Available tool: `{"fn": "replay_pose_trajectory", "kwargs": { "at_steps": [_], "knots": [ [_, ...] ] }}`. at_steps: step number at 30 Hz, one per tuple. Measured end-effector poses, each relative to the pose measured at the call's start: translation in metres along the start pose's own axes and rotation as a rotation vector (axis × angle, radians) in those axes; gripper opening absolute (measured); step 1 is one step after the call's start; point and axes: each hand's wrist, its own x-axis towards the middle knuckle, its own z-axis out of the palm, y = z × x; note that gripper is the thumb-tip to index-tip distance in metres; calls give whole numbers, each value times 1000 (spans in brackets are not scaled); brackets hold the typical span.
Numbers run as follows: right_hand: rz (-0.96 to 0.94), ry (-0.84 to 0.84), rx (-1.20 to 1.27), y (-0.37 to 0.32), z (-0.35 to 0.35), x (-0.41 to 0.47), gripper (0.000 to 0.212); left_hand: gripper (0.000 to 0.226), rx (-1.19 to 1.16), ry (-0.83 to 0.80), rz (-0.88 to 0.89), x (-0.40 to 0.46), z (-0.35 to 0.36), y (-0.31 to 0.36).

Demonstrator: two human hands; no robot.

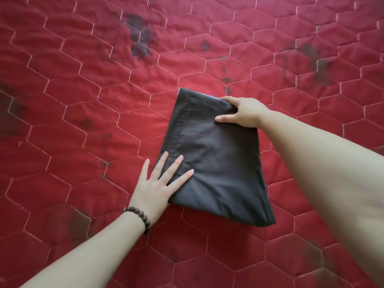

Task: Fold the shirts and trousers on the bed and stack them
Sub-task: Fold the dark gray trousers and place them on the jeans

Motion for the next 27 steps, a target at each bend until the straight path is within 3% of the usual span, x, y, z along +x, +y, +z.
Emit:
{"fn": "replay_pose_trajectory", "kwargs": {
  "at_steps": [4,11,13,15,18,22,24,27],
  "knots": [
    [135,102,73,22,24,-52,71,71,114,24,140,6,-5,-28],
    [613,281,139,11,97,-156,76,71,124,26,98,15,-20,-35],
    [709,276,132,-5,113,-177,76,81,20,33,-28,5,-24,-30],
    [779,244,171,-16,124,-193,75,86,-241,43,-261,-6,-28,-26],
    [825,188,245,-16,128,-207,83,65,-726,96,-616,-10,-35,-18],
    [674,226,452,-6,129,-207,94,71,-998,-100,-623,-11,-24,-1],
    [596,269,536,-7,138,-204,87,81,-1046,-118,-617,-11,-18,3],
    [625,336,583,-10,149,-205,82,89,-1022,-119,-642,-11,-14,7]
  ]
}}
